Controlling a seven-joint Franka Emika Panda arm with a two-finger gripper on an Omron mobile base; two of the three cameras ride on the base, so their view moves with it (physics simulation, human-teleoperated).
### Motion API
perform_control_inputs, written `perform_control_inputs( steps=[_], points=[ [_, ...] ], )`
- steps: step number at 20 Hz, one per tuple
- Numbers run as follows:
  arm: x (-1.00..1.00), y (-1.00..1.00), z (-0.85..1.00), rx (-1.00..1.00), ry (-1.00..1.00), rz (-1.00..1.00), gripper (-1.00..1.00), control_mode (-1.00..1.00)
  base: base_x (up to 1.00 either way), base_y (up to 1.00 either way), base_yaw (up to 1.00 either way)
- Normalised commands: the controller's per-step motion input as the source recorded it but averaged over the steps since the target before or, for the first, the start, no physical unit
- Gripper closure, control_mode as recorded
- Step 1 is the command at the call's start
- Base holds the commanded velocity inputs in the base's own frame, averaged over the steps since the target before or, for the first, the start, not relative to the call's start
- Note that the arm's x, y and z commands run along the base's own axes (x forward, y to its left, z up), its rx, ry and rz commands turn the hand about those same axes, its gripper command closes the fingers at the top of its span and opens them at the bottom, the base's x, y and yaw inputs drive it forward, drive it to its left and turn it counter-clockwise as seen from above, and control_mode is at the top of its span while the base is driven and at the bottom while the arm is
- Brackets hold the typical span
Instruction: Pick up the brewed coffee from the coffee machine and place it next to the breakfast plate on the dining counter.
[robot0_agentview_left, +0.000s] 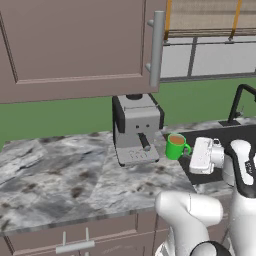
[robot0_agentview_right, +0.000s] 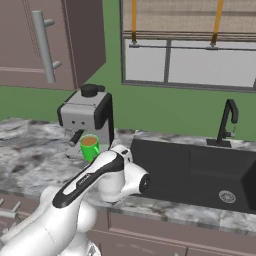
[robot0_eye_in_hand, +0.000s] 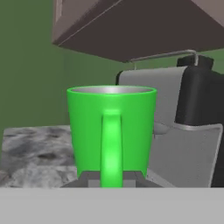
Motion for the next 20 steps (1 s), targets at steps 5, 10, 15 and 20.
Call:
perform_control_inputs(
  steps=[5,10,15,20],
  points=[
    [-0.38,0.08,0.55,0.0,0.0,0.25,1.0,-1.0,0.0,0.0,0.0],
    [-0.12,-0.09,0.26,0.0,0.0,0.08,1.0,-1.0,0.0,0.0,0.0],
    [0.05,-0.02,0.02,0.0,0.0,0.0,1.0,-1.0,0.0,0.0,0.0],
    [0.0,0.0,0.0,0.0,0.0,0.0,1.0,1.0,-0.34,0.0,0.02]
  ],
)
